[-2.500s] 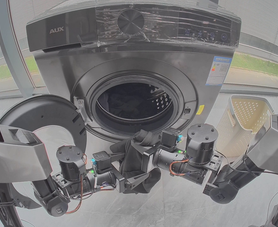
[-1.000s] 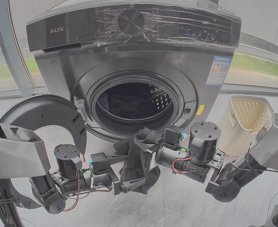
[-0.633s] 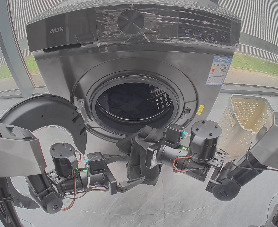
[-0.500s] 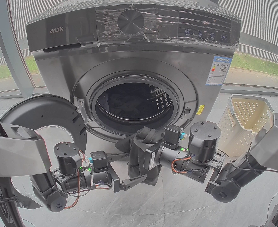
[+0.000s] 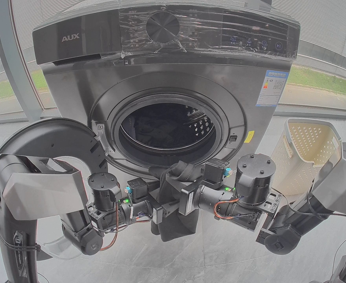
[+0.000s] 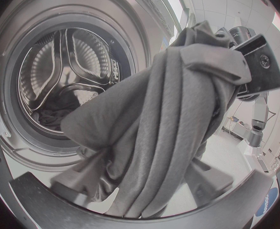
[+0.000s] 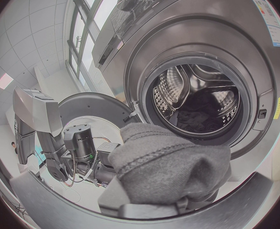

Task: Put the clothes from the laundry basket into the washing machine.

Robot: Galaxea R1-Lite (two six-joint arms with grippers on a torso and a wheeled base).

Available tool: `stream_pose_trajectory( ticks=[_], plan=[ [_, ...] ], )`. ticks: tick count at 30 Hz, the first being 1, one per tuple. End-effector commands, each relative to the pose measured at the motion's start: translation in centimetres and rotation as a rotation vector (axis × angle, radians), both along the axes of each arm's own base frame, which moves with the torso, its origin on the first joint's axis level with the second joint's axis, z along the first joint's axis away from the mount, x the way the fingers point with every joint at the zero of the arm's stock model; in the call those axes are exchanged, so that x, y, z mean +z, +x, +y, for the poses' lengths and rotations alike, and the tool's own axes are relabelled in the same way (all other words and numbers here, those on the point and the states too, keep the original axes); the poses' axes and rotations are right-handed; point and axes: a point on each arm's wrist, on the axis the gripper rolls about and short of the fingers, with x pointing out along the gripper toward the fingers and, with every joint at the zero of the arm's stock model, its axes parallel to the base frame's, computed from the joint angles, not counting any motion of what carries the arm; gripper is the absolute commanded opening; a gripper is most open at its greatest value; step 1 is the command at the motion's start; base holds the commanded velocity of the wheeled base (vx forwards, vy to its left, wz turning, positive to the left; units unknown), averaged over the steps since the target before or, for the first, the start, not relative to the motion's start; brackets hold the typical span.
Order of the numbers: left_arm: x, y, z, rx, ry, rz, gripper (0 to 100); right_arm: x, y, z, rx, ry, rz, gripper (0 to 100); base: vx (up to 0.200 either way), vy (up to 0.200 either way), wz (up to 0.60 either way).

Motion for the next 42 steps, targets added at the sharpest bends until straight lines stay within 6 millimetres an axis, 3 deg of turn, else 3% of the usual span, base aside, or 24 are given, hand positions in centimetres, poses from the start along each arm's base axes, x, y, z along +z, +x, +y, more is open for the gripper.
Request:
stream_pose_trajectory(
  ticks=[1,7,20,21,25,27,32,37,42],
  plan=[
    [-0.9,0.5,-0.5,-0.002,0.002,0.009,0,0.1,-0.2,-0.2,0.001,0.000,0.001,0,0.000,0.000,0.00],
    [0.1,0.6,-0.6,0.001,-0.017,-0.016,0,0.0,-0.3,-0.3,0.001,-0.005,0.005,0,0.000,0.000,0.00],
    [6.4,-1.3,2.1,0.140,-0.100,-0.120,0,-0.6,-0.9,-1.1,-0.062,-0.019,0.006,0,0.000,0.000,0.00],
    [6.6,-1.3,2.1,0.140,-0.105,-0.119,0,-0.6,-1.0,-1.1,-0.061,-0.015,0.005,100,0.000,0.000,0.00],
    [6.7,-1.5,2.3,0.164,-0.112,-0.115,0,-0.2,-1.6,-0.9,-0.043,0.005,-0.010,100,0.000,0.000,0.00],
    [6.8,-1.5,2.4,0.177,-0.114,-0.117,0,-0.1,-2.9,-1.5,-0.018,-0.017,0.005,100,0.000,0.000,0.00],
    [7.9,-1.8,3.0,0.191,-0.143,-0.130,0,-1.3,-5.9,-4.2,0.049,-0.108,0.092,100,0.000,0.000,0.00],
    [8.1,-2.3,2.9,0.184,-0.148,-0.124,0,-2.1,-6.5,-7.1,0.059,-0.133,0.149,100,0.000,0.000,0.00],
    [8.1,-2.3,3.1,0.195,-0.153,-0.115,0,-1.7,-7.4,-9.0,0.036,-0.104,0.164,100,0.000,0.000,0.00]
  ],
)
